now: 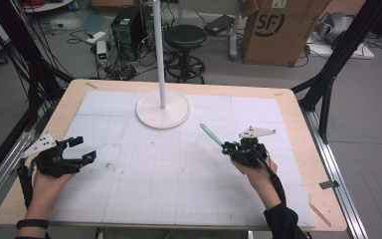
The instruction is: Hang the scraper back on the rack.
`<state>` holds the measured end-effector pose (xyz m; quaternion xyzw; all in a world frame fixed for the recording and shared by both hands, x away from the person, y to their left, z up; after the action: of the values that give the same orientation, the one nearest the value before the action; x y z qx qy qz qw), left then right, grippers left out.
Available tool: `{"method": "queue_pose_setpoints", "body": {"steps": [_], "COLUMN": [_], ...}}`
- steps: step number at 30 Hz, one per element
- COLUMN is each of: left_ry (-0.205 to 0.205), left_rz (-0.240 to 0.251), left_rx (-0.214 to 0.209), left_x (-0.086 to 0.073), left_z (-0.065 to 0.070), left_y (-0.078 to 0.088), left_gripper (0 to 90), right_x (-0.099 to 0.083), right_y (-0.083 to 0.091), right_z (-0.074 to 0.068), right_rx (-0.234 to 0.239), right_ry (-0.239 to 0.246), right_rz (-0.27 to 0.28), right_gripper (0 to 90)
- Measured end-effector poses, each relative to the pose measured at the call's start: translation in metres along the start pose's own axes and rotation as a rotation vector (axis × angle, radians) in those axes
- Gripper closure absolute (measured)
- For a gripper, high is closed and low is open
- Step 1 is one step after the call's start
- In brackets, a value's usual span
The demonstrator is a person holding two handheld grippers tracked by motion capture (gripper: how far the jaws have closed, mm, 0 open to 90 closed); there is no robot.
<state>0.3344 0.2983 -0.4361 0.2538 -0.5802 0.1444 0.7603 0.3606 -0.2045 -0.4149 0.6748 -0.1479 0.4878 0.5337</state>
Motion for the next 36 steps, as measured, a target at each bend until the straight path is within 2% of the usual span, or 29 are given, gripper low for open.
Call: {"method": "queue_pose_setpoints", "body": {"steps": [1,4,6,7,8,10,11,12,17,24,30,32,36], "left_ry": [0.001,0.009,0.009,0.01,0.012,0.013,0.014,0.012,0.014,0.024,0.027,0.026,0.028], "left_rz": [0.001,0.005,0.002,-0.001,-0.003,-0.005,-0.008,-0.011,-0.006,-0.001,0.001,-0.002,0.005], "left_rx": [0.003,0.002,0.001,-0.003,-0.005,-0.008,-0.011,-0.017,-0.029,-0.036,-0.043,-0.047,-0.049], "left_x": [0.0,0.0,0.0,-0.001,-0.001,-0.001,-0.001,-0.001,-0.001,-0.002,-0.001,-0.002,-0.001], "left_z": [-0.001,-0.001,-0.001,0.0,0.0,0.001,0.002,0.002,0.003,0.001,0.001,0.001,0.001], "left_y": [0.0,0.001,0.0,0.0,0.0,-0.001,-0.002,-0.002,-0.003,-0.003,-0.003,-0.004,-0.003], "left_gripper": [15.4,15.4,15.4,15.4,15.4,15.4,15.4,15.4,15.3,15.0,15.0,15.0,14.9], "right_x": [0.015,0.038,0.044,0.06,0.06,0.074,0.089,0.089,0.125,0.17,0.198,0.215,0.23], "right_y": [0.006,0.014,0.016,0.023,0.023,0.028,0.033,0.033,0.041,0.048,0.049,0.047,0.045], "right_z": [0.001,0.004,0.004,0.005,0.005,0.005,0.006,0.006,0.007,0.008,0.009,0.008,0.008], "right_rx": [0.013,0.029,0.031,0.041,0.041,0.039,0.044,0.044,0.066,0.079,0.087,0.094,0.096], "right_ry": [0.002,0.002,-0.001,0.0,0.0,0.005,0.005,0.005,-0.006,-0.014,-0.024,-0.025,-0.028], "right_rz": [0.027,0.065,0.074,0.097,0.097,0.118,0.137,0.137,0.179,0.225,0.244,0.254,0.266], "right_gripper": [80.7,80.7,80.7,80.8,80.8,80.7,80.7,80.7,80.8,80.7,80.7,80.7,80.7]}}
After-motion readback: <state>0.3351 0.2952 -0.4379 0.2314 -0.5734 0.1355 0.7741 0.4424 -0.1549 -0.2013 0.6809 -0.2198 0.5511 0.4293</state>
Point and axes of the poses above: each handheld gripper's, and its own axes: y roughly backward along the jaws, x roughly out of its top, z roughly to its right, the point moved 5 cm from there along -y, roughly forward along the jaws, and after that the axes turned 14 degrees about -x, right-handed, at the moved point
